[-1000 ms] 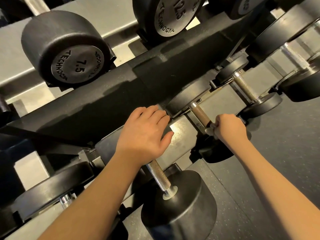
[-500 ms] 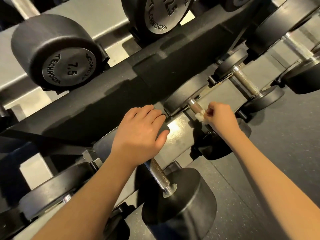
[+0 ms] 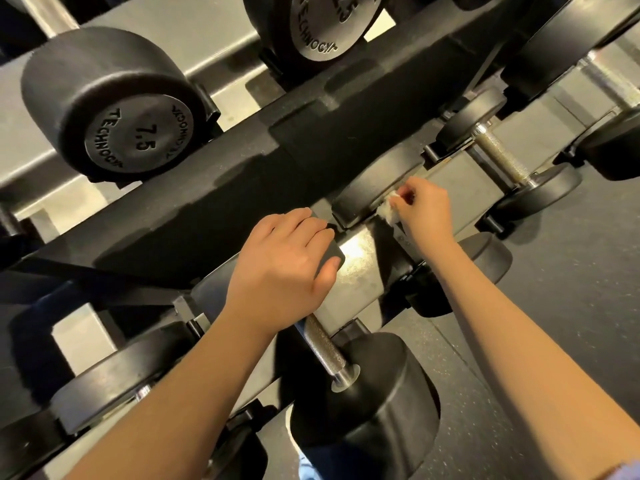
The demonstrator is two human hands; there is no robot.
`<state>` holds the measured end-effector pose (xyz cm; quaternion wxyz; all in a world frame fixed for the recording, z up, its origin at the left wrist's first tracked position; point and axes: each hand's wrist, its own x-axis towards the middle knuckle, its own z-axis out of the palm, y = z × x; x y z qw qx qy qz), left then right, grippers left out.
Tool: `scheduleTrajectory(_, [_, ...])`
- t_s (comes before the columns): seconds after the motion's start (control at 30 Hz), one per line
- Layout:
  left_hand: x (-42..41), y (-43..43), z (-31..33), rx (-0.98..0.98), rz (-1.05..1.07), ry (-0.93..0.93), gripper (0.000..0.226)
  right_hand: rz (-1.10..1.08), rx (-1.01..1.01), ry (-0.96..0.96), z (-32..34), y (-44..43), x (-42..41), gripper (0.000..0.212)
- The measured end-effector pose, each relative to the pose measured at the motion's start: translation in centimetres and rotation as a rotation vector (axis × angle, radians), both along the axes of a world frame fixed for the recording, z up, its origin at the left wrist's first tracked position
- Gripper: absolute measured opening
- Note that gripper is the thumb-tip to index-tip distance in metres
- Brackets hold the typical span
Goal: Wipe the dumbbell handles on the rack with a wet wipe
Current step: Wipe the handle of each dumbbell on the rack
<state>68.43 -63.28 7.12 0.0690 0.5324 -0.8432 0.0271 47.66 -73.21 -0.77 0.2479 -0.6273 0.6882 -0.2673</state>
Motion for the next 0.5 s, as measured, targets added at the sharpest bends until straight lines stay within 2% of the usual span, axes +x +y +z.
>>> scheduleTrajectory(0.07, [-0.1, 0.0, 0.2, 0.034, 0.004, -0.034, 0.042, 0.049, 0.086, 0.084, 0.4, 0.5, -0.4, 0.002])
scheduleTrajectory(0.13, [-0.1, -0.1, 0.4, 0.065, 0.022, -0.048, 0.044, 0.11, 0.192, 0.207, 0.7, 1.3, -0.7, 0.008])
scheduleTrajectory(0.17, [-0.1, -0.1, 0.5, 0.07, 0.026, -0.039, 0.044, 0.094, 0.186, 0.195, 0.8, 1.8, -0.8, 0.007])
scheduleTrajectory(0.2, [-0.1, -0.1, 0.5, 0.068, 0.028, -0.022, 0.044, 0.055, 0.149, 0.145, 1.1, 2.4, -0.8, 0.002])
scheduleTrajectory(0.33, [-0.1, 0.1, 0.7, 0.024, 0.072, 0.086, 0.04, -0.122, 0.065, -0.104, 3.6, 4.2, -0.7, 0.009])
scheduleTrajectory(0.5, [-0.3, 0.5, 0.9, 0.041, 0.126, 0.112, 0.033, -0.165, 0.047, -0.258, 8.8, 6.1, 1.4, 0.007])
